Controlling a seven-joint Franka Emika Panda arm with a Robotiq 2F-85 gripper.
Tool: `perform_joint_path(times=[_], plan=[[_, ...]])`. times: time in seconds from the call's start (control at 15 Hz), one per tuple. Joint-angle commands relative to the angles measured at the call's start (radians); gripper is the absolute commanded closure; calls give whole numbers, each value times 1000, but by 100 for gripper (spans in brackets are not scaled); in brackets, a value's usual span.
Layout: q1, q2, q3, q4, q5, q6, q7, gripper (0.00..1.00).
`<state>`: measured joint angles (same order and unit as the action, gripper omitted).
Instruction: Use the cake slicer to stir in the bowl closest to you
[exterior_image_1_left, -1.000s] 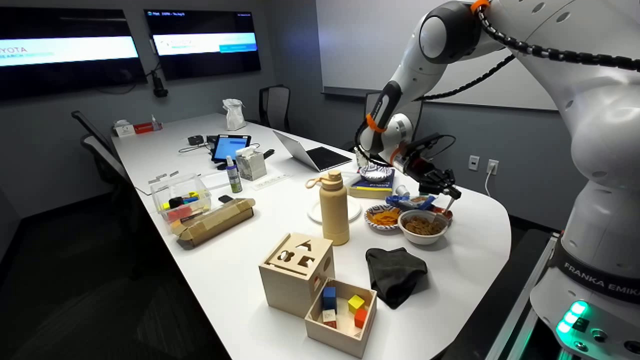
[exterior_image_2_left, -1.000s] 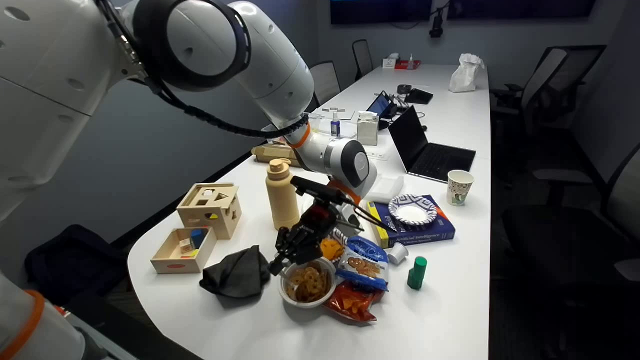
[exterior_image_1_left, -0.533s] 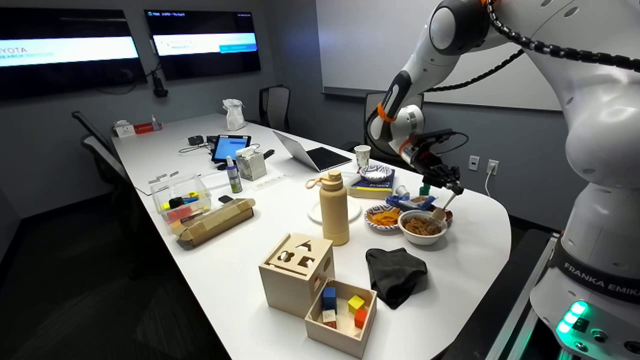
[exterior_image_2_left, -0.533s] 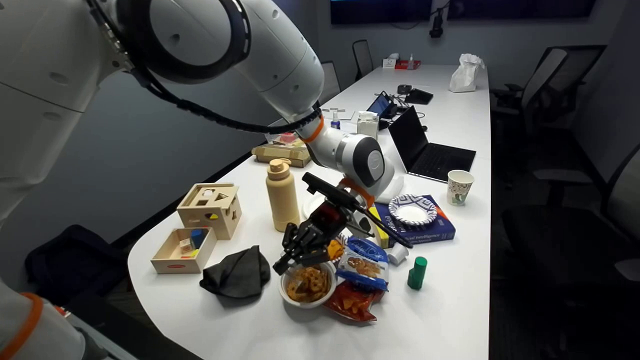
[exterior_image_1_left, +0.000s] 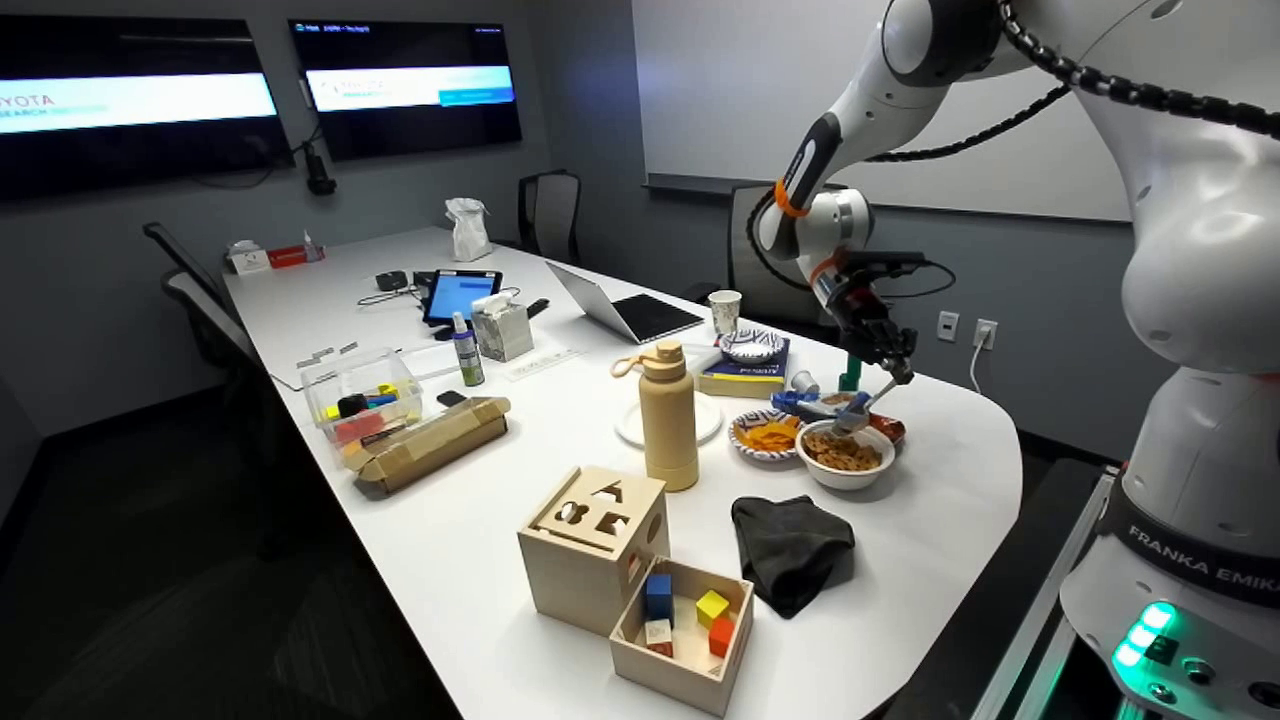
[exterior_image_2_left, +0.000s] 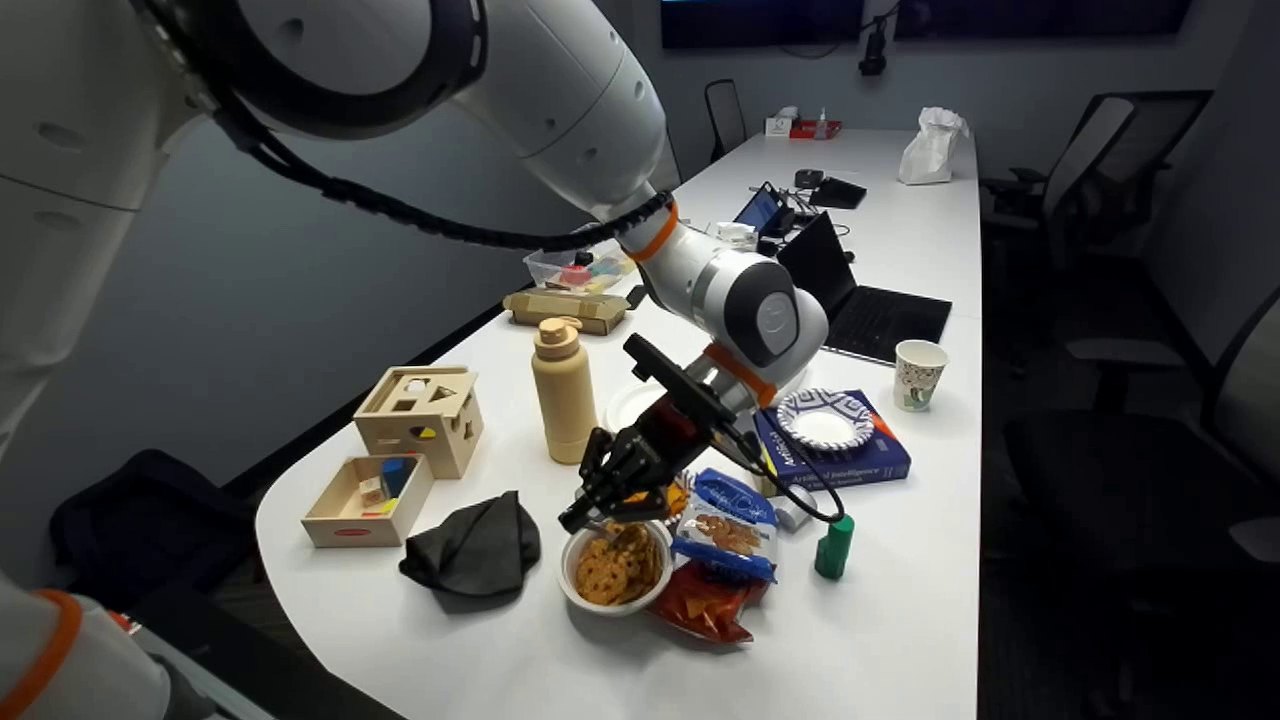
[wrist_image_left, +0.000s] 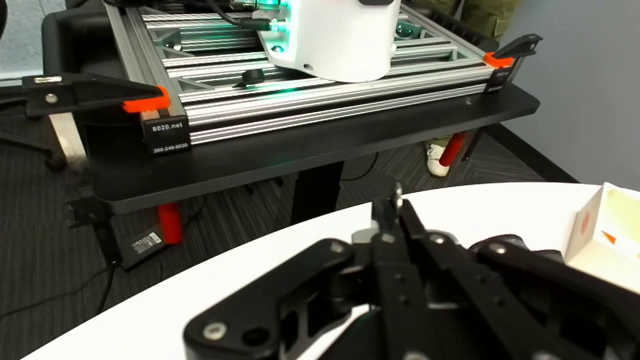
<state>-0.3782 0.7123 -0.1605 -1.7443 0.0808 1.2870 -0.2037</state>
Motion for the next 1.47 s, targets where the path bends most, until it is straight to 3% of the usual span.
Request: perform_joint_path(times=[0.0,0.53,1.2,1.4], plan=[[-1,-8,2,-30,18,22,-21,99],[-4,6,6,-49,20,32,-60,99],[24,75,-22,-18,-91,-191,50,99],[9,52,-8,-39,-76,-160,12,99]])
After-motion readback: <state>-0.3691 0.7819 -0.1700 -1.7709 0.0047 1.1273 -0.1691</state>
